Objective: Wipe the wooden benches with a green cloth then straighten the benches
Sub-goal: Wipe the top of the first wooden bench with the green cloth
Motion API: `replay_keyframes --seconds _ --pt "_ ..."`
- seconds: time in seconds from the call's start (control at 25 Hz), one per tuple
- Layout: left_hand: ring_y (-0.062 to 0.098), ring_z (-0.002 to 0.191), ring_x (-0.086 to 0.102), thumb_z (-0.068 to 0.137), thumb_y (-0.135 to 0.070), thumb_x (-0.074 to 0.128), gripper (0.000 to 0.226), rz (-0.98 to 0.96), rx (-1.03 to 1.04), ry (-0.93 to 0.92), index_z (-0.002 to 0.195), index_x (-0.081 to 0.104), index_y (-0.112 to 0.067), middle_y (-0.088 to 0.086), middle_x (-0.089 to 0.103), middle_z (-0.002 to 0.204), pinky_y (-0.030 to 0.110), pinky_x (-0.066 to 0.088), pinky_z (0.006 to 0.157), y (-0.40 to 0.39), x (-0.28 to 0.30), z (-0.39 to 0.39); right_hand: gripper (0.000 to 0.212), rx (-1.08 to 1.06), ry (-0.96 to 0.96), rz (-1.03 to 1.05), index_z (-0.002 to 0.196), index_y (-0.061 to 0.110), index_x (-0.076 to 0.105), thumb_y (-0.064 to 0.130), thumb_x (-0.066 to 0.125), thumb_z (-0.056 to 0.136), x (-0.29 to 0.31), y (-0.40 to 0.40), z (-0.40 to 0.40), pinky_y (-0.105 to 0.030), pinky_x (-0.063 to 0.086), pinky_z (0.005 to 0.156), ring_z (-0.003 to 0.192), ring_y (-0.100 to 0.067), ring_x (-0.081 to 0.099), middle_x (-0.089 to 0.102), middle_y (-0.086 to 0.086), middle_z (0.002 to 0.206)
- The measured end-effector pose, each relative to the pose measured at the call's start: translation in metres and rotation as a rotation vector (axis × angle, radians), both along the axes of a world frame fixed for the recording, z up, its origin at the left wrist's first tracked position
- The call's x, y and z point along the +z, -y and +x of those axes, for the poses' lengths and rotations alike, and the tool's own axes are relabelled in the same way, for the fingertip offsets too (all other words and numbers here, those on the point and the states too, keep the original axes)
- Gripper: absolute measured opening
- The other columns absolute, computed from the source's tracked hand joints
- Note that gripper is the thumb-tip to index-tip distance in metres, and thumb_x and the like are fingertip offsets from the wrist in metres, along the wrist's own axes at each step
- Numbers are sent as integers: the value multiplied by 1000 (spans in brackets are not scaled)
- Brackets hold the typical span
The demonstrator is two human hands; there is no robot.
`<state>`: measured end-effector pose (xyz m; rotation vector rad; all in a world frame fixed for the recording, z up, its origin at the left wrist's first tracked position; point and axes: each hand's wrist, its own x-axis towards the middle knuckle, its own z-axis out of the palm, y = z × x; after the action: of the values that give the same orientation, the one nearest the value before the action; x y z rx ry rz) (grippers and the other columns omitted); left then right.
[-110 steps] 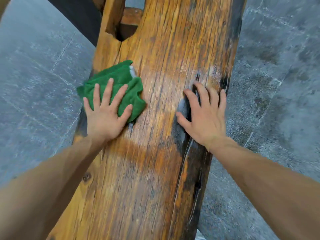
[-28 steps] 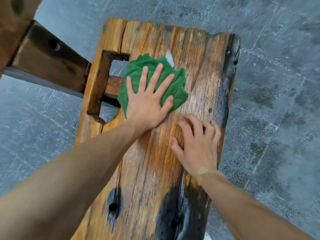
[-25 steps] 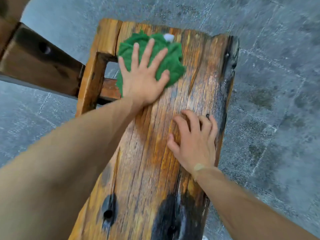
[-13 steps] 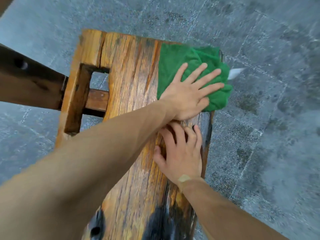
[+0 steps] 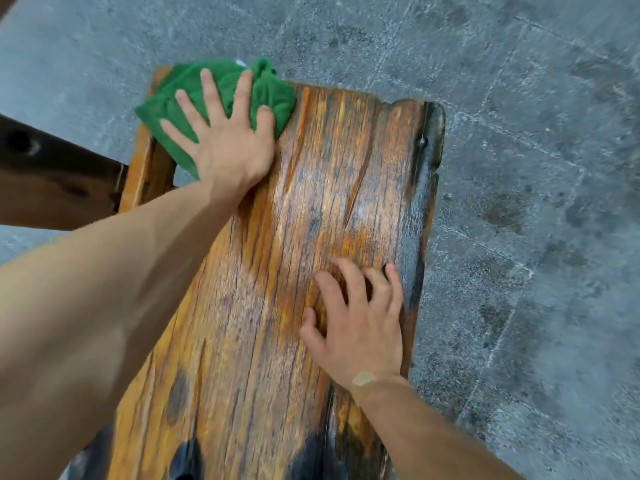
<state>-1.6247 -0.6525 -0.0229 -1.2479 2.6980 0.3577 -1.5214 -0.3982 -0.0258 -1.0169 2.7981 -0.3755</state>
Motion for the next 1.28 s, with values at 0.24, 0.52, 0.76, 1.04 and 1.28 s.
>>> replay_keyframes --seconds 0.24,0.52,0.76,1.04,1.28 --pt "26 155 -13 106 -49 15 53 44 -745 53 157 1 -49 -12 -10 168 63 -13 118 -110 10 -24 44 -29 -21 5 117 23 55 43 55 79 0 2 1 -61 24 115 112 -36 42 51 -6 129" --pt "22 156 -3 105 -52 20 53 -21 -967 -3 157 8 -49 -14 -1 169 52 -5 123 -83 1 -24 42 -42 -46 -40 115 22 58 42 55 78 0 0 0 -55 14 118 111 -37 44 55 -7 129" --pt "33 155 -1 100 -62 20 59 -72 -188 37 157 9 -49 -12 2 169 56 2 124 75 -1 29 41 -15 -18 2 115 21 58 43 49 82 0 4 0 -59 15 118 112 -37 42 51 -6 128" --pt "27 155 7 103 -48 22 58 -53 58 -100 159 20 -35 2 15 169 52 3 123 59 -6 19 42 -9 -39 23 117 24 52 44 50 81 -2 5 0 -60 21 116 111 -36 43 48 -4 129" --pt "18 148 32 102 -38 28 50 -19 -582 -220 150 44 -35 -8 36 161 37 20 109 -54 -2 -5 44 -22 -28 -13 118 24 52 43 53 79 -3 2 0 -59 20 117 112 -36 43 48 -4 131"
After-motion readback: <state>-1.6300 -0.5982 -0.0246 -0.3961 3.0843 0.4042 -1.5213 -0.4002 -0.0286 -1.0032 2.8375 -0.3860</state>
